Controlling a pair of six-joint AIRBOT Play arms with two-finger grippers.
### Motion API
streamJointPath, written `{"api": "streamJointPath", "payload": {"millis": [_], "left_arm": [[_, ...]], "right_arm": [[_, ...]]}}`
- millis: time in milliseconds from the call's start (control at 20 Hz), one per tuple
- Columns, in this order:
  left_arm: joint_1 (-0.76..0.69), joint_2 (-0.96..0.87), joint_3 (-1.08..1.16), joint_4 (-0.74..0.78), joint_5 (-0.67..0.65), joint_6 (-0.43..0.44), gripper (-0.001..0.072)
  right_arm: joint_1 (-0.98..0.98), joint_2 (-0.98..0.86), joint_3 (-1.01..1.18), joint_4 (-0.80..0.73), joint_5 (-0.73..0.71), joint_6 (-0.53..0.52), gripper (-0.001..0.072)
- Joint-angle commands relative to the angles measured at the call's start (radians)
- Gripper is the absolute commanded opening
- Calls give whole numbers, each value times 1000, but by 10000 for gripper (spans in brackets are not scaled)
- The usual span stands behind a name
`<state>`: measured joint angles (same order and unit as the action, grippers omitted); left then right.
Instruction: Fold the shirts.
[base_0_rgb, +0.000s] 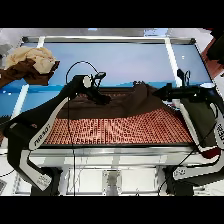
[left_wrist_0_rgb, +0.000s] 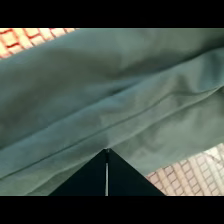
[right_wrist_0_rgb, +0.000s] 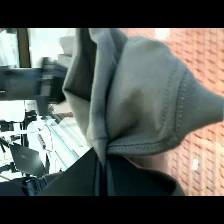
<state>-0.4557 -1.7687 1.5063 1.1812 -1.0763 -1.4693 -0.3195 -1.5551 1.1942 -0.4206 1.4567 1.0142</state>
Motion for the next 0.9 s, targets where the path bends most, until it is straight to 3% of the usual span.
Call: {"api": "streamJointPath", "payload": {"millis": [0, 250, 450, 650, 850], "left_arm": [[-3, -56, 1, -120, 27, 0, 15], [-5, -84, 18, -135, 68, -5, 15], [34, -60, 186, -87, -114, 3, 15], [118, 58, 367, 195, -315, -5, 15], [204, 248, 414, 560, -422, -27, 15]], "right_arm": [[33, 37, 62, 29, 34, 34, 21], [112, 40, 116, 32, 43, 55, 21], [157, 41, 164, 32, 44, 92, 21], [249, 41, 219, 31, 3, 148, 20], [461, 40, 229, 31, -264, 176, 19]]}}
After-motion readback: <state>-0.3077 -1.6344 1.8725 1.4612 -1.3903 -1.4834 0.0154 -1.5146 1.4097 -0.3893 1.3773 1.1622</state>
